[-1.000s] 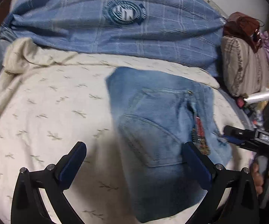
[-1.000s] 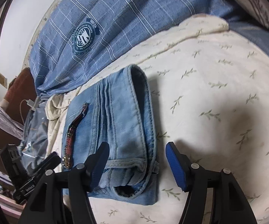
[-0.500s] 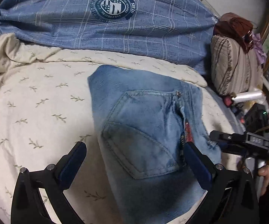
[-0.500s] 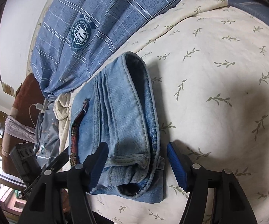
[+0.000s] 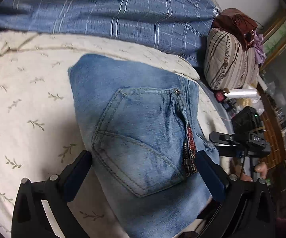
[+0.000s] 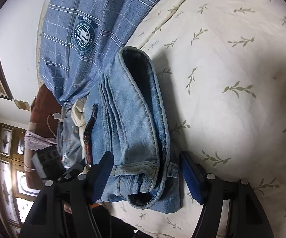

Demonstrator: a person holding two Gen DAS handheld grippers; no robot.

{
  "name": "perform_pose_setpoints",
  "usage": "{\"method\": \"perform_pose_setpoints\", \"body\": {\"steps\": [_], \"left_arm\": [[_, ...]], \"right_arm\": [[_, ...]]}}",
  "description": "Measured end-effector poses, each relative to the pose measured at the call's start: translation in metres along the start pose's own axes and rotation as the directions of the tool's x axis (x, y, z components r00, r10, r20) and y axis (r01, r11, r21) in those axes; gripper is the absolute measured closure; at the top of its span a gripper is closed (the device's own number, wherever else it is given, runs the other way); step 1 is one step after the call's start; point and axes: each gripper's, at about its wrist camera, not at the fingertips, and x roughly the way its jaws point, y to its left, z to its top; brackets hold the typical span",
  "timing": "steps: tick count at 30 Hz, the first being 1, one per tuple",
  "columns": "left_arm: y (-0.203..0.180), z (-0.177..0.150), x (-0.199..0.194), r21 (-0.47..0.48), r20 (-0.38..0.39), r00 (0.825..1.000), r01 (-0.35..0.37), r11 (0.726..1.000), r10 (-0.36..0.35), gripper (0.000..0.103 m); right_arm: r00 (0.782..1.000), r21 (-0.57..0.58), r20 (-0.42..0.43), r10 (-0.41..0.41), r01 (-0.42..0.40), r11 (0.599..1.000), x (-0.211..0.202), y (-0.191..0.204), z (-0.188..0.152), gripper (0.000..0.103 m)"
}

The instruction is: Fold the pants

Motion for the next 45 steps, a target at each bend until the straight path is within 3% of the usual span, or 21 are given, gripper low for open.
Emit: {"method": "perform_pose_setpoints", "body": {"steps": [9, 18, 20, 25, 30, 32, 38, 45], "left_arm": [[0.017, 0.003, 0.012, -0.019, -0.079, 0.992, 0.099, 0.995, -0.100, 0.000], [0.026, 0.004, 0.008, -0.078, -0.052, 0.986, 0.153, 0.985, -0.157, 0.004], [0.028, 0.006, 0.007, -0.096, -0.040, 0.985, 0.165, 0.982, -0.170, 0.010], [0.036, 0.009, 0.004, -0.148, -0.008, 0.976, 0.212, 0.966, -0.216, 0.013], [0.037, 0.009, 0.001, -0.147, 0.013, 0.975, 0.223, 0.964, -0.224, 0.029], [0.040, 0.008, 0.001, -0.150, 0.016, 0.978, 0.210, 0.966, -0.210, 0.046], [0.041, 0.007, -0.003, -0.139, 0.038, 0.979, 0.203, 0.969, -0.199, 0.058], [0.036, 0.008, -0.011, -0.104, 0.064, 0.980, 0.193, 0.976, -0.187, 0.062]], "right_arm": [[0.999, -0.037, -0.025, 0.033, -0.034, 0.999, 0.011, 0.009, 0.003, 0.027], [0.997, -0.052, -0.010, 0.074, -0.075, 0.996, 0.024, 0.018, 0.000, 0.027], [0.998, -0.061, 0.003, 0.063, -0.063, 0.996, 0.025, 0.020, -0.003, 0.030], [0.998, -0.034, 0.030, 0.059, -0.058, 0.998, 0.021, 0.013, -0.006, 0.039], [0.998, -0.057, 0.043, 0.039, -0.036, 0.998, 0.022, 0.018, -0.008, 0.039], [0.998, -0.063, 0.052, 0.031, -0.027, 0.998, 0.022, 0.019, -0.009, 0.040], [0.996, -0.114, 0.088, -0.005, 0.015, 0.993, 0.022, 0.031, -0.014, 0.047], [0.987, -0.212, 0.153, -0.050, 0.082, 0.974, 0.017, 0.052, -0.019, 0.051]]}}
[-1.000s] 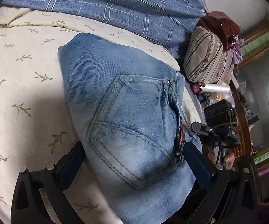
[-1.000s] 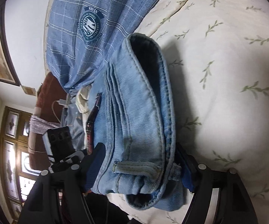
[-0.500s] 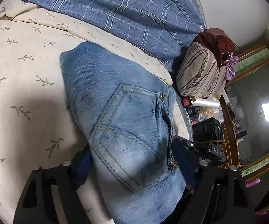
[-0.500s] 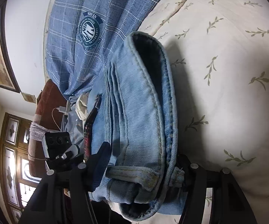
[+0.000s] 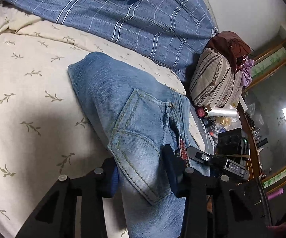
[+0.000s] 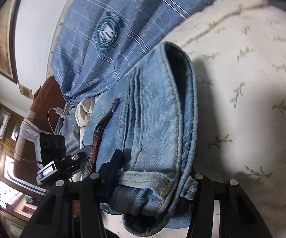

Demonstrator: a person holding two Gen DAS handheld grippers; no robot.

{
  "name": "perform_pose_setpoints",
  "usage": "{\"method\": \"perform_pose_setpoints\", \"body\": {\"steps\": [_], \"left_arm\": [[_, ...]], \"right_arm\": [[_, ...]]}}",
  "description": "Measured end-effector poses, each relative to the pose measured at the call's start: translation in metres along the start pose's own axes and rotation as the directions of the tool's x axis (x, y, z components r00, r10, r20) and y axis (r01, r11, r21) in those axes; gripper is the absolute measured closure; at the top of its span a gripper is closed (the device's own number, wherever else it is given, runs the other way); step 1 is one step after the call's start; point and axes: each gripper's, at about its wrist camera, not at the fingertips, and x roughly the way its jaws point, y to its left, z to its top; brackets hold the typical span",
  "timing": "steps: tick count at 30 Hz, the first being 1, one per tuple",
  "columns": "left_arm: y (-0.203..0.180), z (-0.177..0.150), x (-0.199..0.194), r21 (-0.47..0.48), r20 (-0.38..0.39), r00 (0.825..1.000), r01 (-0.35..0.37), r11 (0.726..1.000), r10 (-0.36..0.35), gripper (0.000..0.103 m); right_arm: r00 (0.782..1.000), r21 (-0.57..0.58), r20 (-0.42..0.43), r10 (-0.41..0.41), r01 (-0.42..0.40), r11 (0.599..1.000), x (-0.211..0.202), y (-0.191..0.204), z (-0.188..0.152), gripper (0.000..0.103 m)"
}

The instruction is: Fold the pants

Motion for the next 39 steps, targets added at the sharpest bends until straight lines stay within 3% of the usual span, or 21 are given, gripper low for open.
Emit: {"method": "perform_pose_setpoints", "body": {"steps": [10, 20, 26, 39], "left_arm": [[-0.015, 0.001, -0.018, 0.072, 0.063, 0.998, -0.020, 0.997, 0.016, 0.062], [-0.023, 0.010, -0.051, 0.101, 0.208, 0.978, -0.040, 0.994, 0.018, 0.062], [-0.020, 0.013, -0.060, 0.085, 0.270, 0.957, -0.132, 0.988, 0.105, 0.062], [-0.008, 0.018, -0.054, 0.057, 0.292, 0.910, -0.323, 0.945, 0.294, 0.063]], "right_arm": [[0.995, -0.127, 0.102, -0.016, 0.029, 0.991, -0.012, 0.034, 0.001, 0.051], [0.983, -0.224, 0.182, 0.023, 0.019, 0.974, -0.012, 0.070, 0.011, 0.052], [0.985, -0.225, 0.171, 0.021, 0.018, 0.974, 0.008, 0.079, 0.019, 0.052], [0.992, -0.251, 0.125, -0.013, 0.045, 0.967, 0.047, 0.081, 0.029, 0.052]]}}
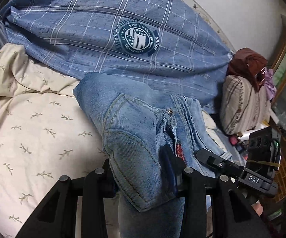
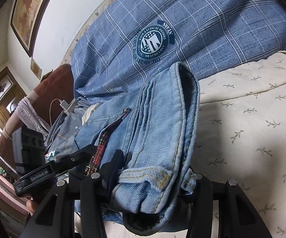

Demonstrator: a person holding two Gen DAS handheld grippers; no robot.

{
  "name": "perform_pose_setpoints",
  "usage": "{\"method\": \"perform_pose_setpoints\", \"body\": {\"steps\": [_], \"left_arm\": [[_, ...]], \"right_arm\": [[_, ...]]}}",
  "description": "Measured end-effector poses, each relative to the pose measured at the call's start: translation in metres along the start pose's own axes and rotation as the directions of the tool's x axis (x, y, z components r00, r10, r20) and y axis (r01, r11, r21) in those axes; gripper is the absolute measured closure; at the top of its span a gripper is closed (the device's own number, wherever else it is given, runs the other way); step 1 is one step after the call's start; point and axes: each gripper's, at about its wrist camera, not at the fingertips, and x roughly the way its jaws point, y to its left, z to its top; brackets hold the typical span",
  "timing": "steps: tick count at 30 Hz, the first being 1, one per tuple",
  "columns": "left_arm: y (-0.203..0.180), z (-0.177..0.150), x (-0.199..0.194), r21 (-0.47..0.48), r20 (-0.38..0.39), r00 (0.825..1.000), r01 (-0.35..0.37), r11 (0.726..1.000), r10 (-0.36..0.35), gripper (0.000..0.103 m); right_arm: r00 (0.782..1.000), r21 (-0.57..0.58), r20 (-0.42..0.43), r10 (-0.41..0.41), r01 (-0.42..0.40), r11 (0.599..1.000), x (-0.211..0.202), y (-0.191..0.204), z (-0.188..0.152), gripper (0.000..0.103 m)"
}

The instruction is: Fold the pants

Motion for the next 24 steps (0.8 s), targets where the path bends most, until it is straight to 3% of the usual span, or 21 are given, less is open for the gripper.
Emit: {"method": "perform_pose_setpoints", "body": {"steps": [7, 24], "left_arm": [[0.002, 0.001, 0.007, 0.019, -0.007, 0.998, -0.063, 0.998, 0.063, 0.063], [0.004, 0.002, 0.013, 0.032, -0.022, 0.995, -0.093, 0.995, 0.094, 0.063]], "right_arm": [[1.000, -0.011, -0.026, -0.016, 0.016, 1.000, 0.015, 0.000, 0.002, 0.052], [0.998, -0.002, -0.046, -0.031, 0.031, 1.000, 0.022, 0.002, 0.004, 0.052]]}}
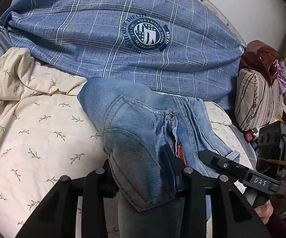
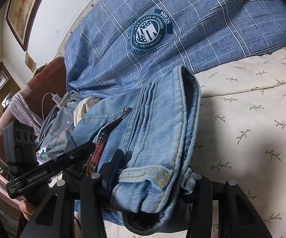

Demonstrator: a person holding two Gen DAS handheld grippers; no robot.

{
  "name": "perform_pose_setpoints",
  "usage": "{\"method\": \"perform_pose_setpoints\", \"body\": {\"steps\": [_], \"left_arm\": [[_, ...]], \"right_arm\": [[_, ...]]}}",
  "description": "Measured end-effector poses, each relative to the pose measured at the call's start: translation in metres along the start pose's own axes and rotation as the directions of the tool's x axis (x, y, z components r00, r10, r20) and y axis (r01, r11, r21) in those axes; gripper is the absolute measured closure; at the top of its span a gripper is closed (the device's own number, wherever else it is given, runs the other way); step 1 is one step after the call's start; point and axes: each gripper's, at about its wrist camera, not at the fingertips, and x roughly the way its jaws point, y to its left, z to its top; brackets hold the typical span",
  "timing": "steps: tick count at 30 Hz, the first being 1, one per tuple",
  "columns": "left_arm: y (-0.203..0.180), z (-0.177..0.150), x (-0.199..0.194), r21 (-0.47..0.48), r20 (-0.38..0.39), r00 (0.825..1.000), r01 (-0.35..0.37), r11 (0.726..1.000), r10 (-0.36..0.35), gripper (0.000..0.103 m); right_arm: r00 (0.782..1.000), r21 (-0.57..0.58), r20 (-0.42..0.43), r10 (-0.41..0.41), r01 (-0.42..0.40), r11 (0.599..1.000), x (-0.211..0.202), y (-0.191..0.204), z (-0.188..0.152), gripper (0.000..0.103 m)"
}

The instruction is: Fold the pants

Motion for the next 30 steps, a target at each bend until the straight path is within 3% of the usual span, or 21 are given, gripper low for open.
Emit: {"method": "perform_pose_setpoints", "body": {"steps": [19, 27, 30], "left_arm": [[0.003, 0.002, 0.006, 0.014, -0.033, 0.999, -0.028, 1.000, 0.028, 0.062], [0.008, -0.001, 0.011, 0.010, -0.052, 0.997, -0.064, 0.998, 0.064, 0.053], [0.009, -0.003, 0.011, 0.015, -0.053, 0.994, -0.097, 0.995, 0.097, 0.043]], "right_arm": [[0.998, 0.029, -0.046, -0.038, 0.040, 0.999, 0.010, -0.008, -0.003, 0.052], [0.996, 0.048, -0.067, -0.050, 0.054, 0.997, 0.013, -0.011, -0.005, 0.051], [0.995, 0.061, -0.083, -0.059, 0.064, 0.996, 0.014, -0.013, -0.005, 0.047]]}}
